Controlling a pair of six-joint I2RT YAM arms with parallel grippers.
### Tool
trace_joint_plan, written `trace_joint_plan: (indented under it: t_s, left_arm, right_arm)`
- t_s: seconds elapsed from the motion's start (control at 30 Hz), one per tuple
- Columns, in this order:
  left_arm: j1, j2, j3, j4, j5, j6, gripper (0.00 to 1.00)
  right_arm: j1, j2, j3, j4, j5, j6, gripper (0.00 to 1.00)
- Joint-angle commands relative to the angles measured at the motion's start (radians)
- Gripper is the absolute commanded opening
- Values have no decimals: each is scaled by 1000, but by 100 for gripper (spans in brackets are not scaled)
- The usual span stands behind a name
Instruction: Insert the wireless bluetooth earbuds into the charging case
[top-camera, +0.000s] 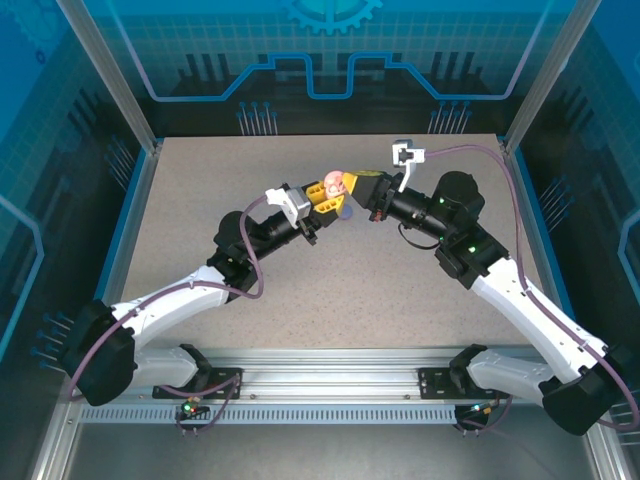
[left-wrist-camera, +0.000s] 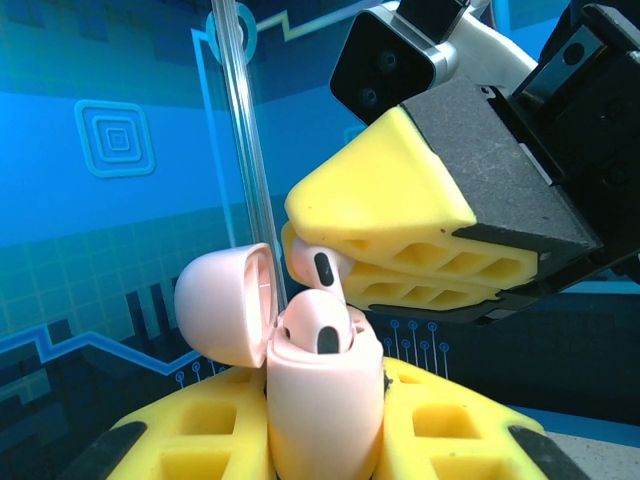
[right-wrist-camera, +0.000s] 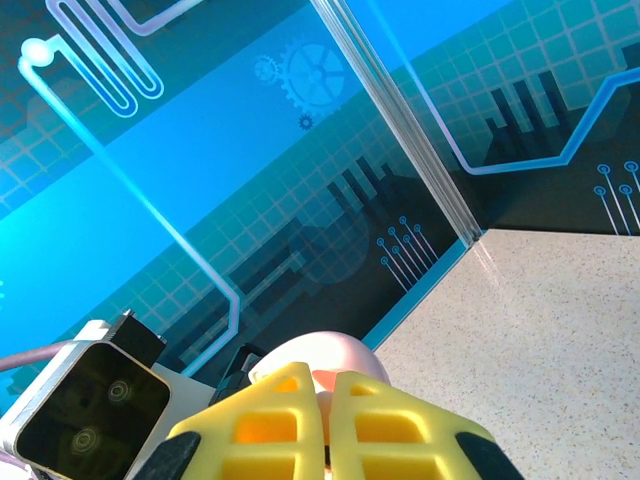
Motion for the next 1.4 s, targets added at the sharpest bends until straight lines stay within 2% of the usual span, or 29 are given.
trace_joint_plan:
  t_s: [0.0, 0.1, 0.23, 0.4, 0.57, 0.67, 0.77, 1.0, 1.13, 1.37]
  left_arm:
    - [-2, -7, 38, 49, -19, 10, 0]
    - [-3, -9, 36, 48, -18, 10, 0]
    - [-3, -6, 36, 49, -17, 9, 0]
    - [-3, -1, 39, 50, -11, 4, 0]
    - [-4, 3, 36, 49, -13, -2, 0]
    - [-5, 3, 33, 45, -16, -2, 0]
    - [-4, 5, 23, 43, -17, -3, 0]
    - [-4, 10, -13, 38, -11, -4, 0]
    - [-3, 25, -41, 41, 1, -28, 0]
    - [-4, 37, -77, 23, 17, -59, 0]
  right_arm:
    - [10, 19, 6, -64, -15, -30, 7]
    - [12, 13, -1, -73, -2, -39, 11]
    - [12, 4, 6, -86, 21, -43, 26]
    - [12, 4, 32, -94, 39, -46, 38]
    - [8, -9, 79, -115, 48, -61, 65]
    - [-1, -43, 101, -147, 72, -77, 72]
    - [-15, -81, 124, -200, 96, -92, 77]
    - [-66, -72, 182, -385, 156, -117, 79]
    - [-95, -8, 227, -481, 174, -129, 79]
    - [-119, 197, 402, -649, 205, -170, 79]
